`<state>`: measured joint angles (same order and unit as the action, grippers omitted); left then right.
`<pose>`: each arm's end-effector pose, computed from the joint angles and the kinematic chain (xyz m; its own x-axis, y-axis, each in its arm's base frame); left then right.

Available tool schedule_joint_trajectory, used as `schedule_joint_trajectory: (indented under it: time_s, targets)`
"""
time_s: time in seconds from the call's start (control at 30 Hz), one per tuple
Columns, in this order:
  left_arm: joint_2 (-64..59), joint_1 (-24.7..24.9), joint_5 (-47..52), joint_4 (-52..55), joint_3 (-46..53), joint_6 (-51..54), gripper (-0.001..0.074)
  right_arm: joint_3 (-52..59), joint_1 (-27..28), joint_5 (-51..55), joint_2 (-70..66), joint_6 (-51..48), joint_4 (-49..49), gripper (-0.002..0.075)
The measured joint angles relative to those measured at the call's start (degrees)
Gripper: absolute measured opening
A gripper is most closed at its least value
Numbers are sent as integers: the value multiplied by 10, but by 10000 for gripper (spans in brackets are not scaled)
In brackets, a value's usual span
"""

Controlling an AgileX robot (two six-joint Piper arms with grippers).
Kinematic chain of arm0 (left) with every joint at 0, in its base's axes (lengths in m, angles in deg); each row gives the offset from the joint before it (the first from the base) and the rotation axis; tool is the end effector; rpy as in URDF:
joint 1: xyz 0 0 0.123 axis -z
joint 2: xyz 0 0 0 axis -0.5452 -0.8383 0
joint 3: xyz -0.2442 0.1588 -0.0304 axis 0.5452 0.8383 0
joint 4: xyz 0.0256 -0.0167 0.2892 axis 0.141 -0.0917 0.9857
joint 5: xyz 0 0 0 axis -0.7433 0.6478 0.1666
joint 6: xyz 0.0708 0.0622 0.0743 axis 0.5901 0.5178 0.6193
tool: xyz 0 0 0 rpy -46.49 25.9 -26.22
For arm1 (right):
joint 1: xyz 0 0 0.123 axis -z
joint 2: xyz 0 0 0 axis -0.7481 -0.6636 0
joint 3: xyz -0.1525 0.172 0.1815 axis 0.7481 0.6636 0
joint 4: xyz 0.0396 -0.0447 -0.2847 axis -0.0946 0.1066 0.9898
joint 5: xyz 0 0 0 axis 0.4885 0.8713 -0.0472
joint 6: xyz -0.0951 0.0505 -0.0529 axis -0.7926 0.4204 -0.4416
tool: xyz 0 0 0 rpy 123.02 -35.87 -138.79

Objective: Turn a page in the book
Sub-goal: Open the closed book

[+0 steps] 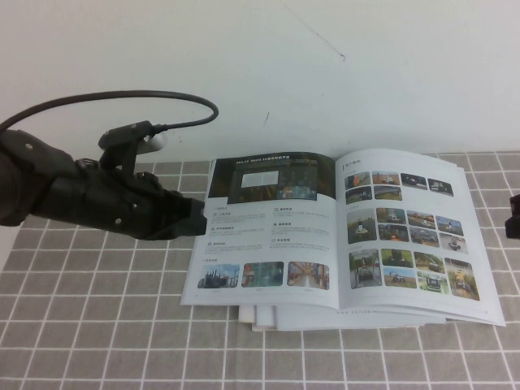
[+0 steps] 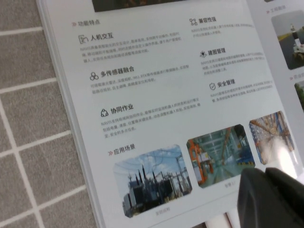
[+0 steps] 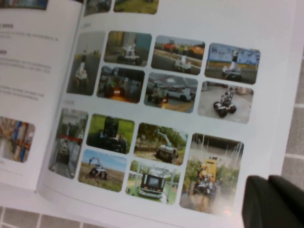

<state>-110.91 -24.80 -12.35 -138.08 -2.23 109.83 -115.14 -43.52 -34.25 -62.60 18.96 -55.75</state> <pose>0.3914 -0.1178 0.2032 -0.8291 -0.0059 -0.5590 0.3177 0.8179 -0.4797 0.3747 0.0112 0.1872 -0.8633 0.0274 -0.5039 -0.1385 0.9474 0.2887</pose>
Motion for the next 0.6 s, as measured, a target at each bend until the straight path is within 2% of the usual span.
schedule_joint_trajectory:
  time_s: [0.4, 0.47, 0.6]
  targets:
    - [-92, 0, 6, -52, -27, 83, -3, 0, 0, -25, -104, -85, -15, 8]
    - [-102, 0, 6, -72, -27, 107, -3, 0, 0, -31, -105, -88, -15, 36]
    - [-115, 14, 6, -102, -32, 152, -3, 0, 0, -40, -105, -92, -25, 150]
